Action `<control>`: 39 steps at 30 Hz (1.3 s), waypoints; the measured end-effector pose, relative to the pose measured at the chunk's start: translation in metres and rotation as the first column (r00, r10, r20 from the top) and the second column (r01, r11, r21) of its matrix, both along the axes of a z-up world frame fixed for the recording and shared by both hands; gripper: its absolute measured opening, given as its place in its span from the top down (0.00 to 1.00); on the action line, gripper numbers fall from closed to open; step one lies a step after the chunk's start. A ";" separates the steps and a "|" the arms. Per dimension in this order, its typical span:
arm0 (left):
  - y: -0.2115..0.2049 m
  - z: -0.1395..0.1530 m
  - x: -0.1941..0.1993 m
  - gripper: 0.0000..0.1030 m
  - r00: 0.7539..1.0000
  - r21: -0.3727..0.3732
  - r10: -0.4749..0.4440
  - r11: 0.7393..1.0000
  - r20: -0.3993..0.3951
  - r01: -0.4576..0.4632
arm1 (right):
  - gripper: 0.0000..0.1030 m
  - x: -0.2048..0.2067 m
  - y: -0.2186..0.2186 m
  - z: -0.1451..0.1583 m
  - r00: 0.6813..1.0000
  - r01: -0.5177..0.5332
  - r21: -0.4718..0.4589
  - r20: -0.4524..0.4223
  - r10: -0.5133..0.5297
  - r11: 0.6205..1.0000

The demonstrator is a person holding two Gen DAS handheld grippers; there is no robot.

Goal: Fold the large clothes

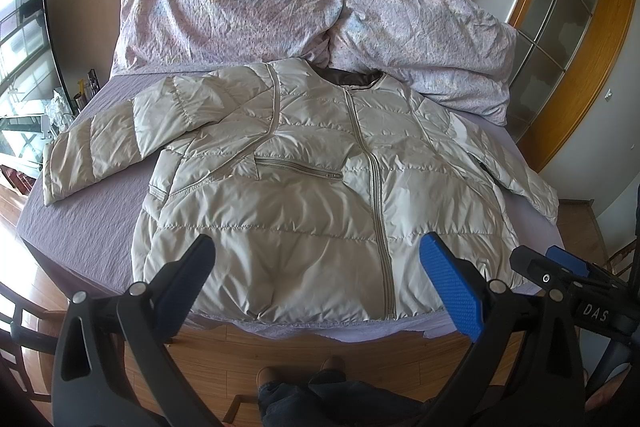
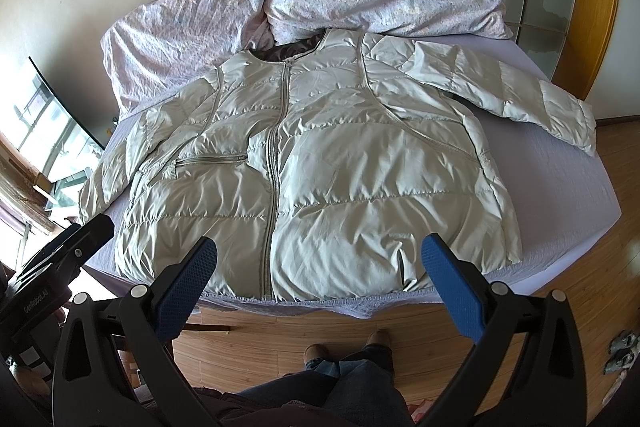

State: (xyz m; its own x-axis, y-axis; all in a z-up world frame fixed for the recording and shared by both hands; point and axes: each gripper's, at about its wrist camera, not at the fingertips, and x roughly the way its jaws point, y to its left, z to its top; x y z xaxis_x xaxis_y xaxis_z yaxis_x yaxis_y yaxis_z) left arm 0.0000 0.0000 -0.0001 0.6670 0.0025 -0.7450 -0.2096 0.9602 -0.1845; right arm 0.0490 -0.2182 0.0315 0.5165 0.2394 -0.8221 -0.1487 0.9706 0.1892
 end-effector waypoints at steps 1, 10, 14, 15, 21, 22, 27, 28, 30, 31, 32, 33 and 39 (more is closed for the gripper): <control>0.000 0.000 0.000 0.02 1.000 0.000 0.000 1.000 0.000 0.000 | 0.01 0.000 -0.001 0.000 1.000 0.002 0.002 -0.003 -0.002 1.000; 0.004 -0.001 0.004 0.02 1.000 -0.003 0.000 1.000 -0.015 0.000 | 0.01 0.011 -0.007 -0.007 1.000 0.024 0.018 -0.019 -0.023 1.000; 0.004 -0.004 0.009 0.02 1.000 -0.002 0.003 1.000 -0.026 -0.003 | 0.01 0.019 -0.012 -0.009 0.999 0.036 0.028 -0.029 -0.035 0.999; 0.003 -0.006 0.011 0.02 1.000 -0.001 0.004 1.000 -0.029 -0.004 | 0.01 0.022 -0.014 -0.010 0.999 0.044 0.029 -0.033 -0.043 0.999; 0.003 -0.012 0.025 0.02 0.999 0.023 0.001 1.000 -0.055 0.000 | 0.01 0.048 -0.036 -0.019 0.989 0.137 0.044 -0.065 -0.134 0.990; 0.003 -0.012 0.027 0.02 0.998 0.026 0.000 1.000 -0.059 0.001 | 0.01 0.053 -0.042 -0.021 0.986 0.153 0.047 -0.072 -0.150 0.987; 0.001 -0.017 0.047 0.02 0.996 0.048 -0.006 0.999 -0.086 0.011 | 0.01 0.085 -0.071 -0.029 0.969 0.232 0.056 -0.107 -0.225 0.971; 0.001 -0.017 0.050 0.02 0.996 0.051 -0.007 0.999 -0.089 0.011 | 0.01 0.091 -0.077 -0.030 0.965 0.245 0.058 -0.112 -0.238 0.968; -0.001 -0.019 0.059 0.02 0.995 0.060 -0.007 0.998 -0.096 0.013 | 0.01 0.105 -0.092 -0.032 0.954 0.283 0.060 -0.123 -0.275 0.957; -0.001 -0.020 0.062 0.02 0.995 0.064 -0.007 0.998 -0.099 0.013 | 0.01 0.110 -0.098 -0.033 0.949 0.299 0.058 -0.125 -0.290 0.952; -0.001 -0.021 0.066 0.02 0.995 0.067 -0.007 0.998 -0.102 0.014 | 0.01 0.115 -0.104 -0.034 0.945 0.311 0.056 -0.125 -0.303 0.949; -0.002 -0.021 0.070 0.02 0.994 0.070 -0.006 0.997 -0.105 0.014 | 0.01 0.121 -0.109 -0.035 0.940 0.324 0.052 -0.127 -0.316 0.945; -0.004 -0.025 0.089 0.02 0.992 0.081 0.005 0.997 -0.125 0.005 | 0.01 0.149 -0.136 -0.039 0.924 0.371 0.034 -0.117 -0.365 0.928</control>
